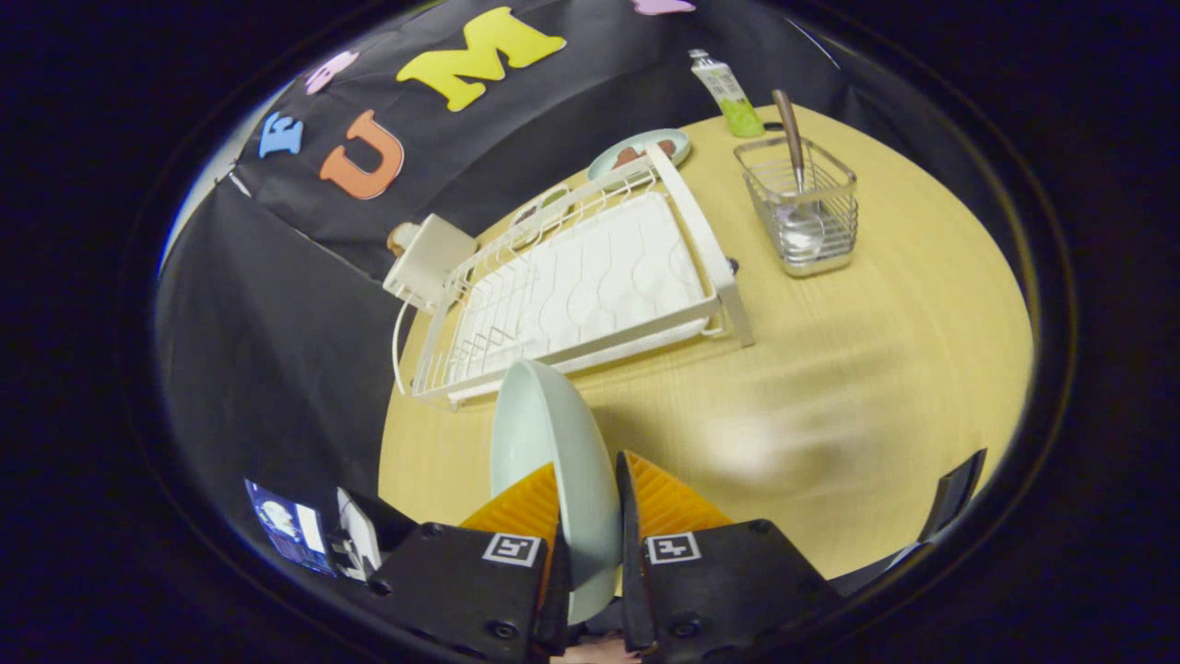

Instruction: Take the plate from the dish rack, then take the spoon from the basket and place it into the plate.

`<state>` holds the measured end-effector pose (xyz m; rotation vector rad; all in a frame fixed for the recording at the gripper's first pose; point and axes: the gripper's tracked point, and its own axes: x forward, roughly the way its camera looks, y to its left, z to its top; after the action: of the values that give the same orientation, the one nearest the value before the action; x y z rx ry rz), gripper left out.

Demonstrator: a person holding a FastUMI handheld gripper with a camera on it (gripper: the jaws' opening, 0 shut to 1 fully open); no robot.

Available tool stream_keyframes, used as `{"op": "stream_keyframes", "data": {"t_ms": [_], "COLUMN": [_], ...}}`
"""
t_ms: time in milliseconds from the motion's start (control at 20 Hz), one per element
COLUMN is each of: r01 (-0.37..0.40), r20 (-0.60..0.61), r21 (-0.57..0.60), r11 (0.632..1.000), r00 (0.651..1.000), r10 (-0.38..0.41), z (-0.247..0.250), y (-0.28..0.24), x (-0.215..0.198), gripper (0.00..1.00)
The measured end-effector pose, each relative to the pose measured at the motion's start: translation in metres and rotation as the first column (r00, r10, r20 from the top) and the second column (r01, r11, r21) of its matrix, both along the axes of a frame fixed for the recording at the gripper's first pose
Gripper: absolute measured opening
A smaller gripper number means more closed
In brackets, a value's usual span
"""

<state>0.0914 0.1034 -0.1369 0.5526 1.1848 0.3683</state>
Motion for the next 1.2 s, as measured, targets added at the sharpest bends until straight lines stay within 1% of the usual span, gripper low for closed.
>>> {"op": "stream_keyframes", "data": {"t_ms": [150, 350, 600, 700, 800, 900, 950, 1000, 1050, 1100, 1150, 1200], "r01": [0.016, 0.033, 0.074, 0.086, 0.087, 0.081, 0.084, 0.085, 0.098, 0.116, 0.147, 0.186], "r20": [-0.019, -0.051, -0.085, -0.084, -0.065, -0.001, 0.046, 0.104, 0.177, 0.26, 0.353, 0.451], "r21": [0.0, 0.049, 0.03, 0.03, 0.035, 0.002, -0.029, -0.065, -0.107, -0.158, -0.21, -0.26], "r11": [1.0, 0.998, 0.997, 0.996, 0.996, 0.997, 0.996, 0.994, 0.989, 0.981, 0.967, 0.948], "r00": [1.0, 0.998, 0.994, 0.993, 0.994, 0.997, 0.995, 0.992, 0.981, 0.963, 0.933, 0.891], "r10": [-0.016, -0.031, -0.071, -0.083, -0.085, -0.081, -0.083, -0.078, -0.078, -0.072, -0.065, -0.052], "z": [-0.018, -0.026, -0.038, -0.038, -0.032, -0.027, -0.023, -0.017, -0.012, -0.004, 0.005, 0.019], "y": [-0.011, -0.014, -0.037, -0.044, -0.047, -0.053, -0.059, -0.066, -0.073, -0.082, -0.093, -0.105], "x": [0.0, 0.0, 0.0, 0.001, -0.001, -0.002, 0.0, -0.002, 0.001, 0.003, 0.007, 0.01], "gripper": [0.28, 0.29, 0.33, 0.4, 0.43, 0.46, 0.51, 0.53, 0.58, 0.62, 0.66, 0.7]}}
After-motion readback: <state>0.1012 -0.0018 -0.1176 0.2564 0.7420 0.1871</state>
